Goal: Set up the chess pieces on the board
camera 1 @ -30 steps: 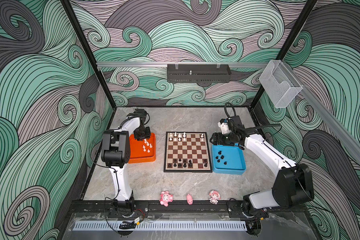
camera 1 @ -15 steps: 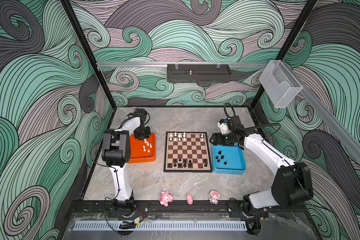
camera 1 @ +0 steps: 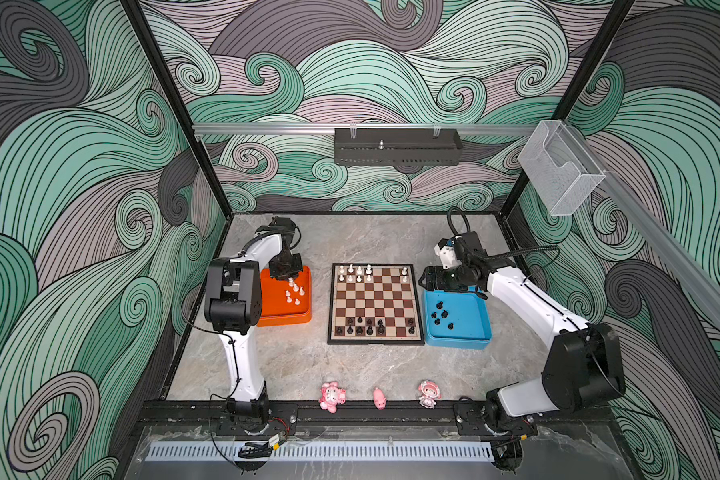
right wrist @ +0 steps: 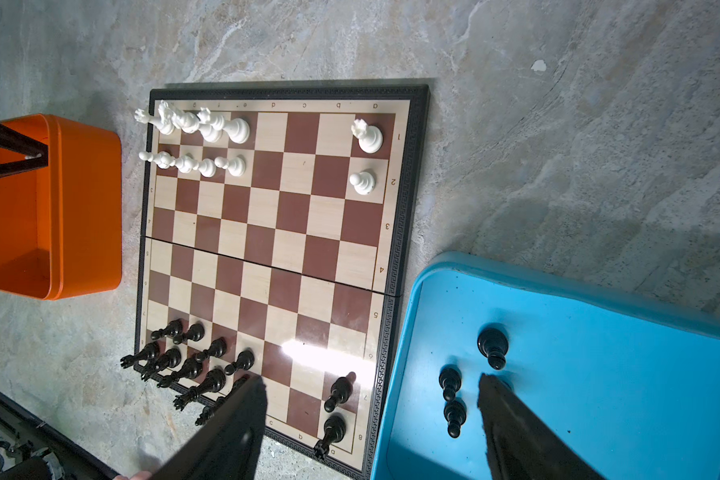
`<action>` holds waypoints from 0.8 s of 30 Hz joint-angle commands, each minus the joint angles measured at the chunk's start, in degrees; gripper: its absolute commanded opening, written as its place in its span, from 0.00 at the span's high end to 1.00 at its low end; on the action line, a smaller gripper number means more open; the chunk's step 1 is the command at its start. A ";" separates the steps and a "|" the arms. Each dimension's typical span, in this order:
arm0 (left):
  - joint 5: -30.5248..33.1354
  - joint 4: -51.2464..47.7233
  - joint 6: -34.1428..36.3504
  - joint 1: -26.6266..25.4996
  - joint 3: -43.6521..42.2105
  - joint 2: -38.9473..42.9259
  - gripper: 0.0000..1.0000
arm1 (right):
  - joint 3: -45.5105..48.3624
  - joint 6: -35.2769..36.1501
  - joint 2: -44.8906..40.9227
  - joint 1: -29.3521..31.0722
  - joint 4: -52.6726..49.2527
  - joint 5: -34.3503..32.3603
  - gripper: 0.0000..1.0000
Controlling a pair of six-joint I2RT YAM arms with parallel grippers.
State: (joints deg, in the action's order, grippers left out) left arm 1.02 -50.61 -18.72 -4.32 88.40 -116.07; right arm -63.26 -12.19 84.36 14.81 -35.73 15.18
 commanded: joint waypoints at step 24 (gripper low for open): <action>3.55 -3.88 1.05 -0.52 3.53 -1.75 0.66 | -0.42 0.63 0.89 -0.38 0.39 1.10 0.20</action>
State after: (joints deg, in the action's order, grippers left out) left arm 3.66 -52.84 -17.93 -4.34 89.82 -116.92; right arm -63.26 -12.19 84.60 14.76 -35.73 15.53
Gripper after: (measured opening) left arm 0.342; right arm 0.797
